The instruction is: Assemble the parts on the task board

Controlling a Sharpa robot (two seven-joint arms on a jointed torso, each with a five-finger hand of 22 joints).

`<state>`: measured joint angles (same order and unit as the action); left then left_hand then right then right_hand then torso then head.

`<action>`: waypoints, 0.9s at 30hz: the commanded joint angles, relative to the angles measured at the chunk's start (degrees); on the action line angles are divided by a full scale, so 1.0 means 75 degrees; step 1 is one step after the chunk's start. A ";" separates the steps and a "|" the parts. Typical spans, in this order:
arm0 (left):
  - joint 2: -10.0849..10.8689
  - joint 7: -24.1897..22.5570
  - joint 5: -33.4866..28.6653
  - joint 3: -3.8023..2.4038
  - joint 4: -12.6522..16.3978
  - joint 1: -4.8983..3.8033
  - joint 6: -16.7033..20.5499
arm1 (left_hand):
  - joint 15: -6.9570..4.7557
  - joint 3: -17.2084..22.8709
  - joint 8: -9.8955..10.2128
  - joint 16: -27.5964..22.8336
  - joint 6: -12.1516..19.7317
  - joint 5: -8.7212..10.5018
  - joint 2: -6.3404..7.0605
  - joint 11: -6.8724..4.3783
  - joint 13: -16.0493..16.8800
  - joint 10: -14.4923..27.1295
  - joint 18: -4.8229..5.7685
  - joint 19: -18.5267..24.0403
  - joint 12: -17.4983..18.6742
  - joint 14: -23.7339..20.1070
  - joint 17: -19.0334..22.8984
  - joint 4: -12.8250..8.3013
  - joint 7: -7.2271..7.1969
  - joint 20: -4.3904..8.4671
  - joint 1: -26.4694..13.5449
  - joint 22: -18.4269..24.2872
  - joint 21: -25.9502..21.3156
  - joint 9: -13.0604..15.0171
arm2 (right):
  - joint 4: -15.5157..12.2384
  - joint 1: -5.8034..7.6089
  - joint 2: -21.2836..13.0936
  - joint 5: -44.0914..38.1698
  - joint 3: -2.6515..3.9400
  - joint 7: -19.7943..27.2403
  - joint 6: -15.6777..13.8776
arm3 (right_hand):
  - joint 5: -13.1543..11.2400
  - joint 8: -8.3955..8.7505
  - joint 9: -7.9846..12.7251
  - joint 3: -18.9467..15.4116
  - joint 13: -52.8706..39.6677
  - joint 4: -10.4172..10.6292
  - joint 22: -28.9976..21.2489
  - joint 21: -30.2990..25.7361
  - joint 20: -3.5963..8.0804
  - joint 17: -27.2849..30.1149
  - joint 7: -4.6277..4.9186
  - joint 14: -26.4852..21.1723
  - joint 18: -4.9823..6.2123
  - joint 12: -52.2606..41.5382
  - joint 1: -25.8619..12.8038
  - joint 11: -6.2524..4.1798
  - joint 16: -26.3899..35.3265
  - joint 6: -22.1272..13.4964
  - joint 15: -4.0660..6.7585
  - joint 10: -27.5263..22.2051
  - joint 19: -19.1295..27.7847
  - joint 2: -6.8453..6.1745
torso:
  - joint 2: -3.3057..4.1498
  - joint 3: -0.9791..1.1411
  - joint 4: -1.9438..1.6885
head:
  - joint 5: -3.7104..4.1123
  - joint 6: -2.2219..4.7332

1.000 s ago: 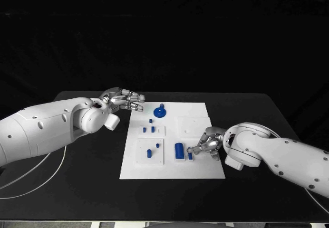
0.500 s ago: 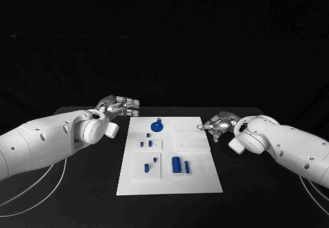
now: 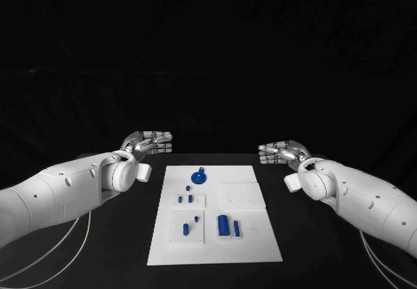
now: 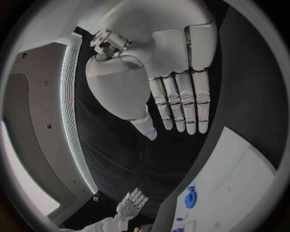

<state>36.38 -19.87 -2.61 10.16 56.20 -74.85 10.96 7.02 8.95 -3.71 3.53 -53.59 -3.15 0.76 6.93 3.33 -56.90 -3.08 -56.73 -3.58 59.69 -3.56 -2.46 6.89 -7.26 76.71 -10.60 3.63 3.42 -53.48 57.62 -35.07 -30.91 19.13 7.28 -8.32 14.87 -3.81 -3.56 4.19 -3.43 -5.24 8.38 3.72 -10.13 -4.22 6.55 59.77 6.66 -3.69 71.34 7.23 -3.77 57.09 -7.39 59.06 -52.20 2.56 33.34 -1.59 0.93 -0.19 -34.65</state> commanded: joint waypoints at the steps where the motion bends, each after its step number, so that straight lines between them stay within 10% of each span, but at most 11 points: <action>1: -0.0113 -0.0366 -0.0404 -0.0016 -0.0205 0.0045 -0.0098 | 0.0035 -0.0409 0.0050 0.0002 0.0503 -0.0067 -0.0007 -0.0023 -0.0024 0.0670 -0.0056 0.0330 0.0045 -0.0409 0.0000 0.0020 -0.0039 -0.0195 -0.0128 0.0167 0.0013 -0.0020 | 0.0248 -0.0002 0.0141 0.0856 0.0009 0.0962 0.0193 | -0.0008 0.0044 0.0011 -0.0060 0.0015 -0.0068 -0.0492 0.0045 -0.0238 0.0100 -0.0005 -0.0141 0.0239 0.0039 -0.0090 0.0035 0.0031 -0.0140 -0.0020 -0.0159 0.0188 0.0034 | -0.0057 0.0046 0.0014 | -0.0077 0.0106; 4: -0.0169 -0.0384 -0.0436 -0.0018 -0.0319 0.0068 -0.0098 | 0.0030 -0.1055 0.0083 -0.0026 0.0883 -0.0006 -0.0234 -0.0074 -0.0043 0.1047 -0.0576 0.0533 0.0078 -0.0794 0.0022 -0.0061 -0.0099 -0.0654 -0.0008 0.0515 0.0031 -0.0043 | 0.0370 -0.0008 0.0221 0.0925 0.0012 0.1048 0.0203 | -0.0020 0.0050 0.0016 -0.0140 0.0017 -0.0090 -0.0614 0.0084 -0.0334 0.0104 0.0015 -0.0122 0.0375 0.0049 -0.0107 0.0076 0.0040 -0.0242 -0.0064 -0.0166 0.0261 0.0072 | -0.0039 0.0076 0.0004 | -0.0109 0.0141; 5: -0.0133 -0.0101 -0.0149 -0.0008 -0.0258 0.0049 -0.0008 | -0.0936 -0.1193 0.0494 -0.0471 0.7146 0.0420 -0.0102 -0.0924 -0.0444 0.7586 0.0411 0.7564 0.0477 -0.7959 0.0475 0.0328 -0.0918 0.0968 -0.3091 0.1414 -0.0484 -0.0455 | 0.0302 -0.0001 0.0179 0.0410 0.0008 0.0421 0.0026 | -0.1982 0.0509 0.0475 -0.0559 0.0457 0.0699 -0.1117 -0.0496 0.1350 0.0563 -0.0874 -0.2470 -0.0888 0.0492 -0.2896 -0.0963 0.0503 -0.7612 0.0986 -0.2457 0.6960 -0.0341 | -0.0035 0.0035 0.0007 | -0.0069 0.0095; 6: -0.0128 -0.0105 -0.0147 -0.0013 -0.0240 0.0056 0.0009 | -0.0936 -0.1193 0.0494 -0.0471 0.7146 0.0420 -0.0102 -0.0924 -0.0444 0.7586 0.0411 0.7564 0.0477 -0.7959 0.0475 0.0328 -0.0918 0.0968 -0.3231 0.1414 -0.0484 -0.0455 | 0.0284 0.0000 0.0174 0.0423 -0.0001 0.0430 0.0009 | -0.1982 0.0509 0.0475 -0.0559 0.0457 0.0699 -0.1117 -0.0496 0.1350 0.0563 -0.0874 -0.2607 -0.0888 0.0492 -0.3064 -0.0963 0.0503 -0.7612 0.0986 -0.7874 0.6960 -0.0341 | -0.0044 0.0041 0.0003 | -0.0065 0.0093; 7: -0.0120 -0.0113 -0.0144 -0.0022 -0.0209 0.0069 0.0038 | -0.0936 -0.1193 0.0494 -0.0471 0.7146 0.0420 -0.0102 -0.0924 -0.0444 0.7586 0.0411 0.7564 0.0477 -0.7959 0.0475 0.0328 -0.0918 0.0968 -0.3455 0.1414 -0.0484 -0.0455 | 0.0253 0.0002 0.0165 0.0445 -0.0017 0.0446 -0.0020 | -0.1982 0.0509 0.0475 -0.0559 0.0457 0.0699 -0.1117 -0.0496 0.1350 0.0563 -0.0874 -0.7969 -0.0888 0.0492 -0.3279 -0.0963 0.0503 -0.7612 0.0986 -0.7874 0.6960 -0.0341 | -0.0060 0.0052 -0.0005 | -0.0060 0.0089; 11: -0.0061 -0.0171 -0.0120 -0.0086 0.0016 0.0159 0.0247 | -0.0936 -0.1193 0.0494 -0.0471 0.7146 0.0420 -0.0102 -0.0924 -0.0444 0.7586 0.0411 0.7564 0.0477 -0.7959 0.0475 0.0328 -0.0918 0.0968 -0.4256 0.1414 -0.0484 -0.0455 | 0.0028 0.0017 0.0101 0.0607 -0.0128 0.0558 -0.0229 | -0.1982 0.0509 0.0475 -0.0559 0.0457 0.0699 -0.1117 -0.0496 0.1350 0.0563 -0.0874 -0.7969 -0.0888 0.0492 -0.4018 -0.0963 0.0503 -0.7612 0.0986 -0.7874 0.6960 -0.0341 | -0.0172 0.0131 -0.0064 | -0.0018 0.0063; 12: -0.0036 -0.0196 -0.0110 -0.0114 0.0114 0.0198 0.0338 | -0.0936 -0.1193 0.0494 -0.0471 0.7146 0.0420 -0.0102 -0.0924 -0.0444 0.7586 0.0411 0.7564 0.0477 -0.7959 0.0475 0.0328 -0.0918 0.0968 -0.4546 0.1414 -0.0484 -0.0455 | -0.0070 0.0023 0.0073 0.0677 -0.0177 0.0607 -0.0320 | -0.1982 0.0509 0.0475 -0.0559 0.0457 0.0699 -0.1117 -0.0496 0.1350 0.0563 -0.0874 -0.7969 -0.0888 0.0492 -0.9511 -0.0963 0.0503 -0.7612 0.0986 -0.7874 0.6960 -0.0341 | -0.0210 0.0158 -0.0083 | -0.0004 0.0054; 13: 0.0010 -0.0242 -0.0092 -0.0164 0.0291 0.0269 0.0503 | -0.0936 -0.1193 0.0494 -0.0471 0.7146 0.0420 -0.0102 -0.0924 -0.0444 0.7586 0.0411 0.7564 0.0477 -0.7959 0.0475 0.0328 -0.0918 0.0968 -0.4823 0.1414 -0.0484 -0.0455 | -0.0249 0.0035 0.0023 0.0806 -0.0265 0.0697 -0.0486 | -0.1982 0.0509 0.0475 -0.0559 0.0457 0.0699 -0.1117 -0.0496 0.1350 0.0563 -0.0874 -0.7969 -0.0888 0.0492 -0.9511 -0.0963 0.0503 -0.7612 0.0986 -0.7874 0.6960 -0.0341 | -0.0240 0.0179 -0.0099 | 0.0008 0.0047; 14: 0.0030 -0.0261 -0.0084 -0.0185 0.0366 0.0300 0.0573 | -0.0936 -0.1193 0.0494 -0.0471 0.7146 0.0420 -0.0102 -0.0924 -0.0444 0.7586 0.0411 0.7564 0.0477 -0.7959 0.0475 0.0328 -0.0918 0.0968 -1.0228 0.1414 -0.0484 -0.0455 | -0.0325 0.0040 0.0001 0.0861 -0.0303 0.0735 -0.0557 | -0.1982 0.0509 0.0475 -0.0559 0.0457 0.0699 -0.1117 -0.0496 0.1350 0.0563 -0.0874 -0.7969 -0.0888 0.0492 -0.9511 -0.0963 0.0503 -0.7612 0.0986 -0.7874 0.6960 -0.0341 | -0.0265 0.0197 -0.0112 | 0.0017 0.0041; 27: 0.0804 -0.1023 0.0225 -0.1024 0.3331 0.1489 0.3333 | -0.0936 -0.1193 0.0494 -0.0471 0.7146 0.0420 -0.0102 -0.0924 -0.0444 0.7586 0.0411 0.7564 0.0477 -0.7959 0.0475 0.0328 -0.0918 0.0968 -1.0228 0.1414 -0.0484 -0.0455 | -0.3357 0.0240 -0.0856 0.3039 -0.1805 0.2250 -0.3374 | -0.1982 0.0509 0.0475 -0.0559 0.0457 0.0699 -0.1117 -0.0496 0.1350 0.0563 -0.0874 -0.7969 -0.0888 0.0492 -0.9511 -0.0963 0.0503 -0.7612 0.0986 -0.7874 0.6960 -0.0341 | -0.0288 0.0212 -0.0124 | 0.0026 0.0036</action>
<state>42.11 -23.67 -2.58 2.66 79.76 -64.02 26.97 0.12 -0.07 -0.38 0.39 -1.49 -0.29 -0.04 0.13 0.16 -1.43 -0.85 -1.53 -0.42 1.53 -0.13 -0.37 0.21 -0.28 6.18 -0.20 0.30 0.14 -77.11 59.31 -41.15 -15.20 5.69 18.09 -24.60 0.66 -0.31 -0.13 0.01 -0.13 -0.53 0.16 0.43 -0.34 -0.16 0.05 2.07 0.80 -0.36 4.44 0.16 -0.43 1.64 -0.23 2.01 -1.59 0.08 31.22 -0.02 0.02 0.00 -34.38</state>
